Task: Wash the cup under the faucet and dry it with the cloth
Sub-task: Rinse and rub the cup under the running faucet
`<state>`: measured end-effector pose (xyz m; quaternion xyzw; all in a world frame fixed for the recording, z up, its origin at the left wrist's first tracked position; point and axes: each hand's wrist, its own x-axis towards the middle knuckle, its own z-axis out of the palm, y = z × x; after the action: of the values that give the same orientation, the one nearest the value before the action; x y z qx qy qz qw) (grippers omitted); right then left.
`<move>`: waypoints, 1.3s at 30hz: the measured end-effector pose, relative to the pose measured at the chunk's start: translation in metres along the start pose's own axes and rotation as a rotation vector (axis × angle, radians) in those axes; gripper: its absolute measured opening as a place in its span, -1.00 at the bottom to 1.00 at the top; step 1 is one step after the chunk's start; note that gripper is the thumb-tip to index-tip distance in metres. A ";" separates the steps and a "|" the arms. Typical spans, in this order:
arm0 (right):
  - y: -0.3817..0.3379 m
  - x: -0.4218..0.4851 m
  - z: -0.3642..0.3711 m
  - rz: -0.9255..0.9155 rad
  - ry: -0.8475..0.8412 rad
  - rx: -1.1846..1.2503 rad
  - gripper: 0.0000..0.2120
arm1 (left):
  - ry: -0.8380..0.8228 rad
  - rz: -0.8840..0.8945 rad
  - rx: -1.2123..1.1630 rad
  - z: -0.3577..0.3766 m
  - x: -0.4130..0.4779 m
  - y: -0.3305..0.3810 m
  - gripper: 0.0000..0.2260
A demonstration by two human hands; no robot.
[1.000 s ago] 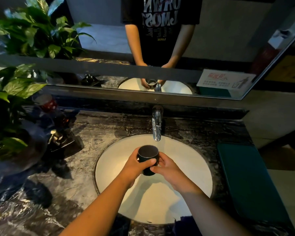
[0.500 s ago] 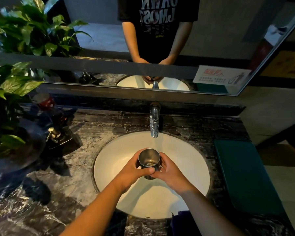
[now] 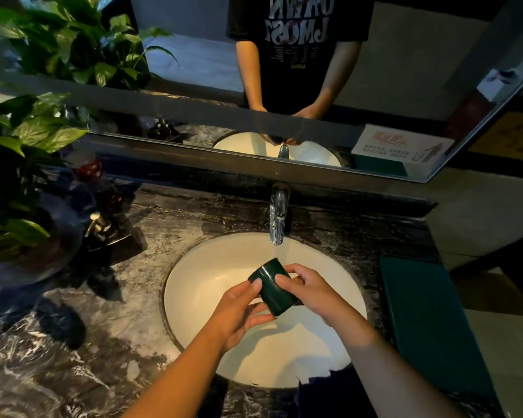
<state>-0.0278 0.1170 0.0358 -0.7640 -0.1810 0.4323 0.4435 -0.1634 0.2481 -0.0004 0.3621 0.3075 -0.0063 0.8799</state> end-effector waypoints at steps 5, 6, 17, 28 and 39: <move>-0.005 0.006 -0.006 0.183 -0.022 -0.057 -0.56 | 0.105 -0.071 -0.095 0.014 -0.002 -0.020 -0.47; -0.004 0.007 -0.006 0.211 -0.031 -0.057 -0.52 | 0.127 -0.091 -0.107 0.016 -0.003 -0.023 -0.46; 0.012 0.010 0.003 0.353 -0.061 0.058 -0.42 | 0.237 -0.207 -0.026 0.014 -0.002 -0.031 -0.35; 0.008 0.018 0.000 0.322 -0.057 0.003 -0.56 | 0.247 -0.162 -0.029 0.016 0.002 -0.021 -0.57; -0.019 0.053 -0.015 0.181 0.011 0.232 -0.85 | 0.147 0.067 0.098 0.005 0.023 0.031 -0.70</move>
<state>0.0167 0.1544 0.0282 -0.7231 -0.0577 0.4845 0.4889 -0.1351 0.2726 0.0093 0.4144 0.3581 0.0348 0.8360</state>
